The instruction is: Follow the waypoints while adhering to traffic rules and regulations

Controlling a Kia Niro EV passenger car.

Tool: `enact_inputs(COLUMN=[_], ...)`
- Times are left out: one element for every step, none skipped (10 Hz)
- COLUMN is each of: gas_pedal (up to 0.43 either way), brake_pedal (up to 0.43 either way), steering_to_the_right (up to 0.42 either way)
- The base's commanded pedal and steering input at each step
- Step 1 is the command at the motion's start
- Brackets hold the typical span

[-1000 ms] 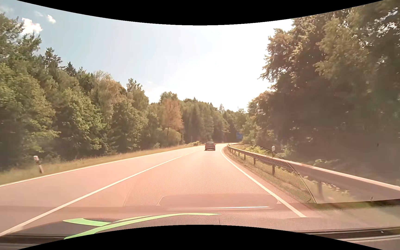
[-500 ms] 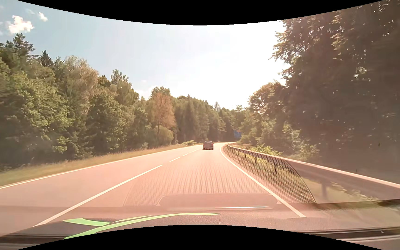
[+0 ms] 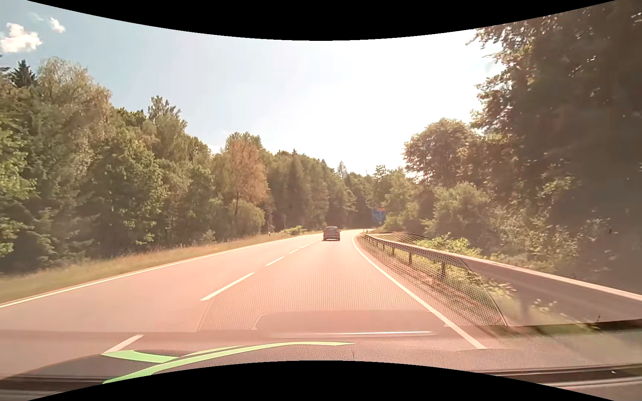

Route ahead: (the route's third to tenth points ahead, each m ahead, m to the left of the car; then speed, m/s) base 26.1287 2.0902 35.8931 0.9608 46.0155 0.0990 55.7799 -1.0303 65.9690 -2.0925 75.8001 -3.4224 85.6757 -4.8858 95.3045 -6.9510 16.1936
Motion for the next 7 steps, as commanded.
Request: enact_inputs(gas_pedal=[0.110,0.110,0.118,0.130,0.130,0.130,0.138], brake_pedal=[0.000,0.000,0.000,0.000,0.000,0.000,0.000], steering_to_the_right=[0.014,0.014,0.014,0.014,0.013,0.011,0.009])
